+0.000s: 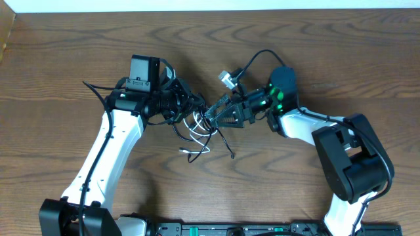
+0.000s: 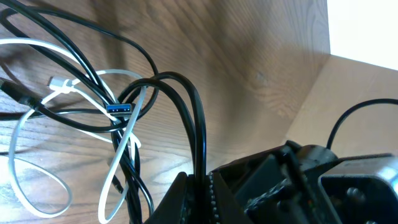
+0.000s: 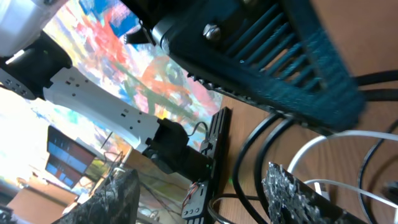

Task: Untangle cables

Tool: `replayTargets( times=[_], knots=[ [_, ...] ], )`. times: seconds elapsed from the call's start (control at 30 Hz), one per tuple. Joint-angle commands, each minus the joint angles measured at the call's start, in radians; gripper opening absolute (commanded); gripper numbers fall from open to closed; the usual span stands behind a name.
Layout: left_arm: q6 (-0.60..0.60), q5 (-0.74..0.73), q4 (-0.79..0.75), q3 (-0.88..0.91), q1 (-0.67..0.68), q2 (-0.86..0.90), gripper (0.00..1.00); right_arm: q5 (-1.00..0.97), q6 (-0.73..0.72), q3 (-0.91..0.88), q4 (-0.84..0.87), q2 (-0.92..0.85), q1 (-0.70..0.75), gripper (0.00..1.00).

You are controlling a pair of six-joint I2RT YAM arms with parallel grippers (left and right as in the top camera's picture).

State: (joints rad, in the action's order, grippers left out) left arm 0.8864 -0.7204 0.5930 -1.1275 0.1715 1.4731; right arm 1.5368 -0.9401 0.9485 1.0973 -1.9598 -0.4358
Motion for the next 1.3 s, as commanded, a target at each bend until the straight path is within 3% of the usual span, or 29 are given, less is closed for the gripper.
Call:
replayTargets(
  times=[0.0, 0.07, 0.17, 0.37, 0.43, 0.5, 0.53, 0.87, 0.9, 0.93, 0.97, 1.0, 1.03, 1.27],
  knots=[
    [0.031, -0.043, -0.011, 0.000, 0.000, 0.008, 0.08, -0.019, -0.010, 0.004, 0.002, 0.012, -0.033, 0.60],
    [0.036, -0.065, -0.015, 0.000, 0.000, 0.008, 0.08, -0.033, -0.010, 0.004, 0.002, 0.012, -0.054, 0.57],
    [0.036, -0.084, -0.016, 0.000, 0.000, 0.008, 0.08, -0.061, -0.010, 0.004, 0.002, 0.012, -0.082, 0.38],
    [0.035, -0.108, -0.016, 0.000, 0.000, 0.008, 0.08, -0.064, -0.008, 0.004, 0.002, 0.012, -0.089, 0.48],
    [0.031, -0.109, -0.017, 0.000, 0.000, 0.008, 0.07, -0.064, -0.006, 0.004, 0.002, 0.012, -0.089, 0.36],
    [0.011, -0.099, -0.020, 0.000, 0.000, 0.008, 0.08, -0.064, -0.006, 0.004, 0.002, 0.012, -0.089, 0.09],
    [-0.003, -0.098, -0.019, 0.000, 0.000, 0.008, 0.08, -0.064, -0.006, 0.004, 0.002, 0.012, -0.087, 0.01],
    [-0.108, -0.099, -0.027, 0.000, 0.000, 0.008, 0.08, -0.064, -0.006, 0.004, -0.010, 0.012, -0.067, 0.01],
    [-0.127, -0.099, -0.027, 0.000, 0.000, 0.008, 0.08, -0.064, -0.006, 0.004, -0.021, 0.012, -0.066, 0.04],
    [-0.145, -0.099, -0.027, 0.000, 0.000, 0.008, 0.08, -0.065, -0.006, 0.004, -0.031, 0.012, -0.065, 0.20],
    [-0.162, -0.099, -0.027, 0.000, 0.000, 0.008, 0.08, -0.064, -0.005, 0.004, -0.043, 0.012, -0.062, 0.49],
    [-0.177, -0.099, -0.027, 0.000, 0.000, 0.008, 0.08, -0.064, -0.005, 0.004, -0.051, 0.012, -0.061, 0.69],
    [-0.180, -0.099, -0.027, 0.000, -0.001, 0.008, 0.08, -0.058, -0.005, 0.004, -0.055, 0.012, -0.058, 0.98],
    [-0.192, -0.099, -0.027, 0.000, -0.003, 0.008, 0.08, -0.022, -0.006, 0.004, -0.055, 0.012, -0.018, 0.99]
  ],
)
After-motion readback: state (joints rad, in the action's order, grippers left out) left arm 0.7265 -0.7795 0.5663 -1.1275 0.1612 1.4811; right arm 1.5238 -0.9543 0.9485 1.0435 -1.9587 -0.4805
